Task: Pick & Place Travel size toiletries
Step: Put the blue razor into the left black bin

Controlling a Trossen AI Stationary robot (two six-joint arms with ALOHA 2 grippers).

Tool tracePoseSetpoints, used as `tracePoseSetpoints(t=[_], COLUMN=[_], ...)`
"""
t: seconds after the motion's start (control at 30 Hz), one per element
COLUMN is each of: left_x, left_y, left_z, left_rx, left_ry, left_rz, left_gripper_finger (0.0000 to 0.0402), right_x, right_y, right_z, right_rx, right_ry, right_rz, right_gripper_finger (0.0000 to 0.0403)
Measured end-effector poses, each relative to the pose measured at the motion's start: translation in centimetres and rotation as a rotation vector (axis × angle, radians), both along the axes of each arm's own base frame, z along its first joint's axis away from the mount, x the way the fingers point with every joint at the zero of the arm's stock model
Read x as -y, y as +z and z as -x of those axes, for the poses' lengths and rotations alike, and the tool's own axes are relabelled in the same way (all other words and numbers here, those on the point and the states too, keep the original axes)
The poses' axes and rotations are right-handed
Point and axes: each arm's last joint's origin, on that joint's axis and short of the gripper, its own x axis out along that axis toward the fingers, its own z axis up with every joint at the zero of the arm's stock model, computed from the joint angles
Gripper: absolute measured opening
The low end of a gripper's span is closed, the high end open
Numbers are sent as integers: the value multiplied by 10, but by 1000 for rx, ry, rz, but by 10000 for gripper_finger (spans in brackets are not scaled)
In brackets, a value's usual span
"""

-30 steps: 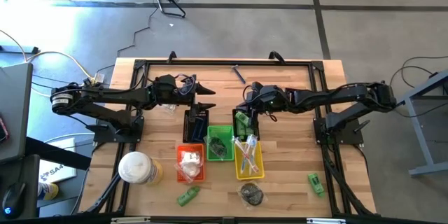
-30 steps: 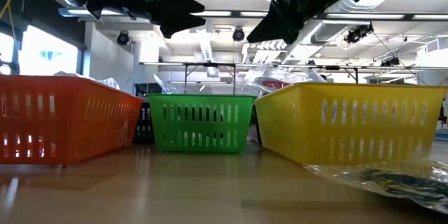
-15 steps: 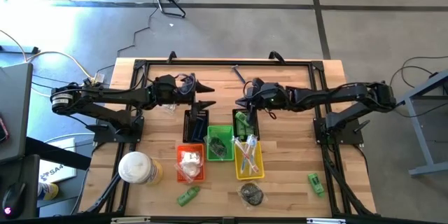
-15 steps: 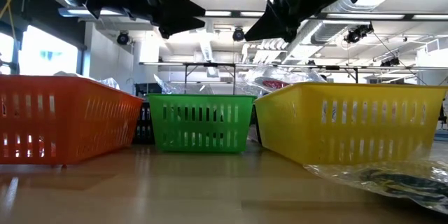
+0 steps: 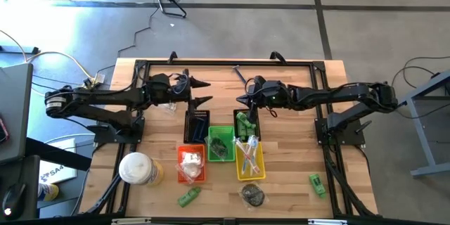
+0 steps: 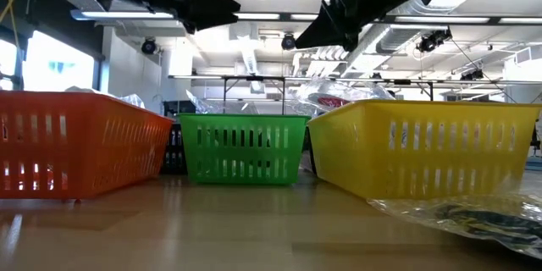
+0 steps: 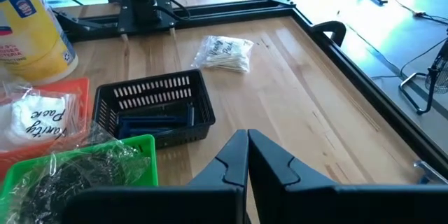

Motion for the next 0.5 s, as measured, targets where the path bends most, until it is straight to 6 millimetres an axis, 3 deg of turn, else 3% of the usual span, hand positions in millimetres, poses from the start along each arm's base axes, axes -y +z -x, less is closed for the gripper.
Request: tracePoseSetpoints(t=[0.3,0.5], left_x=[2,2], left_y=[4,2], left_z=[14,15], left_rx=[-43,-65], left_ry=[39,40], left_rz=[12,36], left_gripper_finger=[239,239], right_x=[1,12], right_y=[7,12], right_z=[-3,-3], right_rx=[56,109], right_ry=[27,-4], right_rz=[86,114], right_gripper_finger=[3,3])
